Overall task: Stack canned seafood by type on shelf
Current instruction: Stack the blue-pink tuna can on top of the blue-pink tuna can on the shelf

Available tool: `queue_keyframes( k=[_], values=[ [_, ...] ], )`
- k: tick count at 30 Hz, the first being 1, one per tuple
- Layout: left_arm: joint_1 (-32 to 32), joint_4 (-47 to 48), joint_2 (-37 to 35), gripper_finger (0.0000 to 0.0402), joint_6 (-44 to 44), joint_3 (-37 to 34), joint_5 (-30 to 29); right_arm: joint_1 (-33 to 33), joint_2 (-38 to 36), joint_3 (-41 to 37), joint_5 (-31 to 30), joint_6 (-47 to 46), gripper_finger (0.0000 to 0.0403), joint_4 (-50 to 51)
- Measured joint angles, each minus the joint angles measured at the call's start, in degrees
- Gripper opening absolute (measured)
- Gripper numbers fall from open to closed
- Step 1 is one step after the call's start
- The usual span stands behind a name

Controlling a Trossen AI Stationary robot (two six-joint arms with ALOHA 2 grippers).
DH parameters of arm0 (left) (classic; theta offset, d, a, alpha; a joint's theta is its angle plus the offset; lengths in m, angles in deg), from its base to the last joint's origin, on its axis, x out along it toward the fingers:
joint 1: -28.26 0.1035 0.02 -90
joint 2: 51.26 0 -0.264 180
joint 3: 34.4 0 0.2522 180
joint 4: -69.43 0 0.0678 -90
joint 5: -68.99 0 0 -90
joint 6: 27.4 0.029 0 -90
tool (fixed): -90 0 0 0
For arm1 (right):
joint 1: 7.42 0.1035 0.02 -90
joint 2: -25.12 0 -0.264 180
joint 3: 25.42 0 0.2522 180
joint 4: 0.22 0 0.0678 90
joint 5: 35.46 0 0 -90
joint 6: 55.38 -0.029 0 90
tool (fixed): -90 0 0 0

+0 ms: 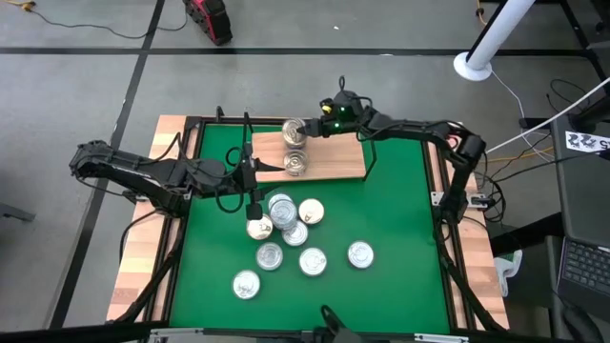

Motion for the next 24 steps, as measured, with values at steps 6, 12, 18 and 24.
queue_keyframes(
  k=[6,12,18,24],
  values=[
    [0.0,0.1,0.0,0.0155,0.0,0.0,0.0,0.0,2.7,0.0,0.1,-0.1,0.0191,-2.8],
    [0.0,0.2,0.0,0.0155,-0.1,0.0,0.0,-0.4,3.7,0.0,-1.5,-0.3,0.0191,-4.4],
    [0.0,0.2,0.0,0.0155,-0.1,0.0,0.0,-0.7,3.7,0.0,-2.8,-0.3,0.0191,-4.7],
    [0.0,0.2,0.0,0.0155,-0.1,0.0,0.0,-0.6,4.3,0.1,-1.7,-1.0,0.0191,-7.3]
  ],
)
